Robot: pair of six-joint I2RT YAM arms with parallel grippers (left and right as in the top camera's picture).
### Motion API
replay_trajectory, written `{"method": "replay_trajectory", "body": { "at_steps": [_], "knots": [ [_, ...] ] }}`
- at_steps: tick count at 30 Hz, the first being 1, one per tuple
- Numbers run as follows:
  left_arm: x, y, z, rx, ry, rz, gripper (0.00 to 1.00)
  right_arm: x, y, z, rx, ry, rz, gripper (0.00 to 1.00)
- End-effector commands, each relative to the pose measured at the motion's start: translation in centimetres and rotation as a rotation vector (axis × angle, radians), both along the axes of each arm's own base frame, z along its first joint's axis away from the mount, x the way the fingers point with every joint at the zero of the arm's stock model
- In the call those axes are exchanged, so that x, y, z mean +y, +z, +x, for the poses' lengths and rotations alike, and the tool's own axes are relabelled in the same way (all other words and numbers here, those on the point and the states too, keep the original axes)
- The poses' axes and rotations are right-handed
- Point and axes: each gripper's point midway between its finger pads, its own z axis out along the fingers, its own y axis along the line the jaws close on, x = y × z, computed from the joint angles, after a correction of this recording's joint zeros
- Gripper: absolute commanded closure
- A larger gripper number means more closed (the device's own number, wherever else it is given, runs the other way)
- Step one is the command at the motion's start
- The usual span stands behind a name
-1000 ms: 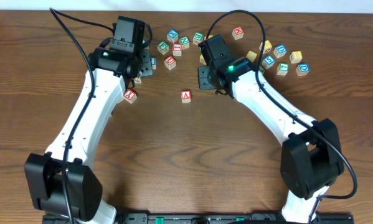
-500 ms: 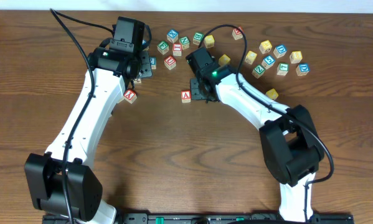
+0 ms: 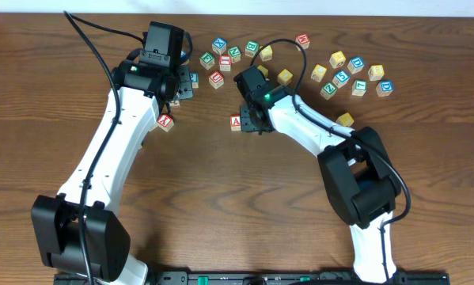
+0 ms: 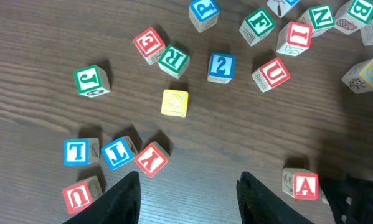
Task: Spell out AI2
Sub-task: 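Place the red I block right of the A block, release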
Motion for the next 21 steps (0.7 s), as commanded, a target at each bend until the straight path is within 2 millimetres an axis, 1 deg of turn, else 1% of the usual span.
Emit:
{"method": "replay_trajectory", "body": {
  "at_steps": [1, 7, 13, 17, 18, 19, 21],
  "knots": [
    [0.2, 0.7, 0.2, -0.013, 0.011, -0.003, 0.50, 0.6, -0.4, -0.1, 0.009, 0.001, 0.016, 0.71],
    [0.2, 0.7, 0.2, -0.010, 0.010, -0.002, 0.50, 1.0, -0.2, 0.4, -0.011, 0.004, 0.032, 0.70],
    [0.2, 0.7, 0.2, -0.012, 0.011, -0.002, 0.50, 1.4, 1.4, 0.9, -0.041, 0.008, 0.063, 0.68],
    [0.2, 0.7, 0.2, -0.011, 0.011, -0.002, 0.51, 1.5, 1.8, 1.1, -0.054, 0.029, 0.061, 0.68],
    [0.2, 0.7, 0.2, -0.010, 0.011, -0.002, 0.50, 1.5, 1.9, 1.2, -0.057, 0.029, 0.061, 0.67],
    [0.2, 0.7, 0.2, -0.010, 0.011, -0.002, 0.50, 1.5, 2.0, 1.3, -0.060, 0.027, 0.065, 0.64],
    [0.2, 0.7, 0.2, -0.011, 0.011, -0.002, 0.50, 1.6, 2.8, 1.8, -0.072, 0.023, 0.072, 0.63]
  ]
}}
